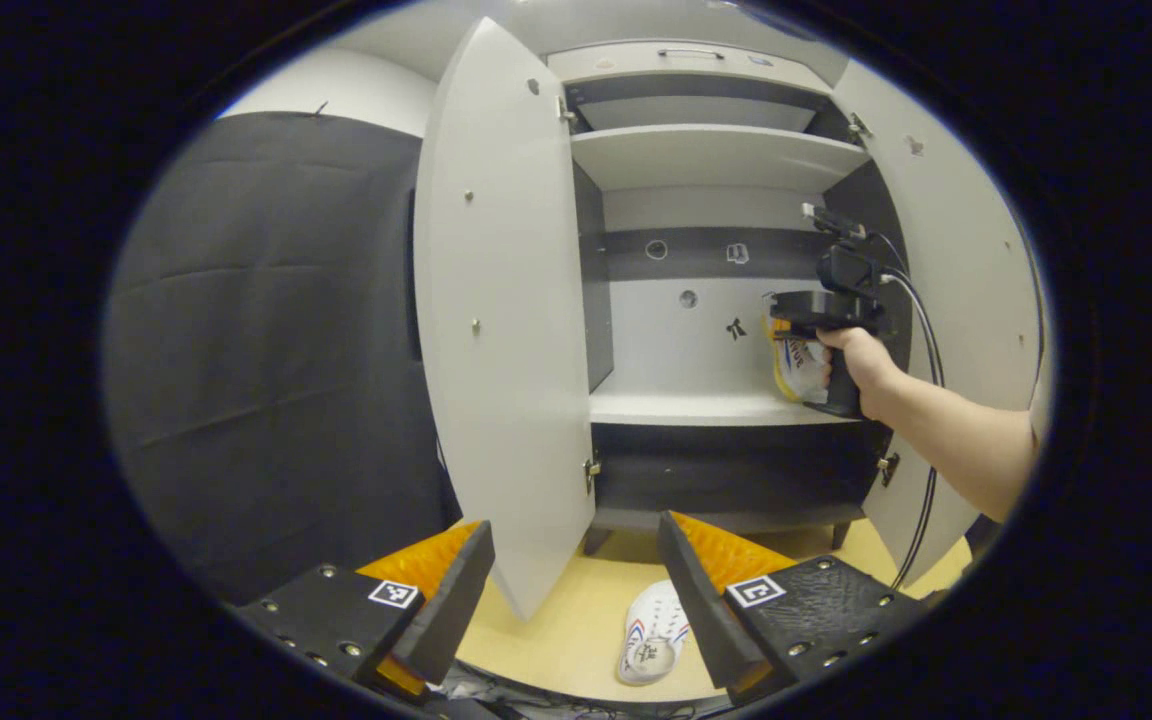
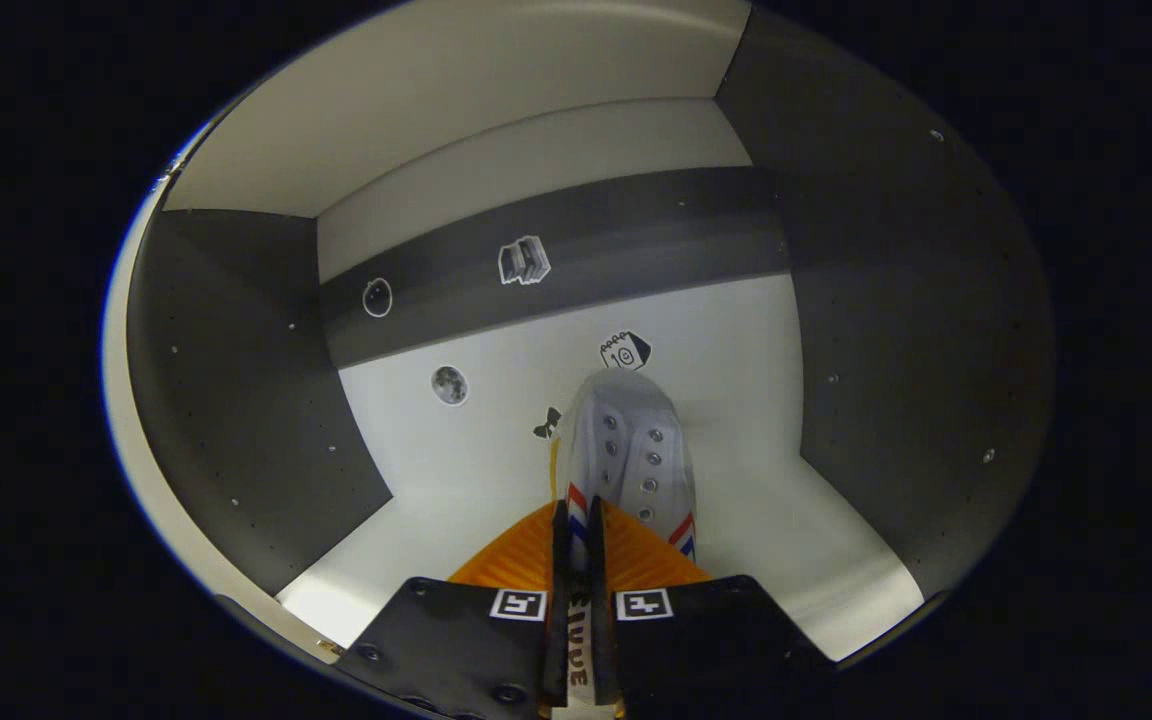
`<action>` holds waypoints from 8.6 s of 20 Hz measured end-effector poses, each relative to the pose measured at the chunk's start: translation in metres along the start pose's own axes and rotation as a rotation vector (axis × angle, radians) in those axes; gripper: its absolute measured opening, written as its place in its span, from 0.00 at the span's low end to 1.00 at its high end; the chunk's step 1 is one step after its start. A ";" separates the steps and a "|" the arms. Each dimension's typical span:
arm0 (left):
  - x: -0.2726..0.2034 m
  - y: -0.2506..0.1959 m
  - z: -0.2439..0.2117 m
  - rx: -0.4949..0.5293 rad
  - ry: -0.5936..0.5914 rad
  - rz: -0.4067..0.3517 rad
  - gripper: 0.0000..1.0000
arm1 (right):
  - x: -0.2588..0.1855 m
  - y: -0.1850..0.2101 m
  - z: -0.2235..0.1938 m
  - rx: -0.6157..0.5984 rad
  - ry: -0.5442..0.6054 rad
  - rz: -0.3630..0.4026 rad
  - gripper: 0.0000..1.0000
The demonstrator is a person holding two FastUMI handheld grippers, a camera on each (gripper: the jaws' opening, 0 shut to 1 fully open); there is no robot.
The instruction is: Grab one shoe with the right hand and put it into the shoe cabinet, grab the other shoe with the left hand and put it into the shoe cabinet; then close the right door with the right hand and the left door with the left hand.
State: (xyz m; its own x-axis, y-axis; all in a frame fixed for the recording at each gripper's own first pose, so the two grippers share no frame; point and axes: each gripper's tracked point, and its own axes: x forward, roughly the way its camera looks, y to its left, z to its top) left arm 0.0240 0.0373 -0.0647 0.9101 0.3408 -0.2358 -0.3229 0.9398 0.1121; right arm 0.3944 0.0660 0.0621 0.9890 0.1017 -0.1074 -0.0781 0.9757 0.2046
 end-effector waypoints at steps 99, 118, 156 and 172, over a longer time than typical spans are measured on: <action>0.136 -0.059 -0.259 -0.120 0.009 -0.457 0.00 | -0.372 -0.436 -0.088 -0.049 -0.007 -0.777 0.99; 0.123 -0.060 -0.258 -0.069 0.078 -0.429 0.07 | -0.403 -0.480 -0.043 0.070 -0.140 -0.907 0.98; -0.296 0.074 -0.342 -0.005 -0.072 -0.428 0.98 | -0.409 -0.256 0.069 -0.033 -0.277 -0.378 0.98; -0.327 0.107 -0.363 0.003 -0.068 -0.401 0.97 | -0.378 -0.156 0.051 -0.025 -0.239 -0.217 0.97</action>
State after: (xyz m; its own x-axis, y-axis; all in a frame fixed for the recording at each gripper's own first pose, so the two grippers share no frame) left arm -0.4027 0.0358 -0.3258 0.9788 -0.0552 -0.1974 0.0617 0.9977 0.0268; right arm 0.0392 -0.1346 0.1209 0.9841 -0.1549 0.0866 0.1378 0.9745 0.1774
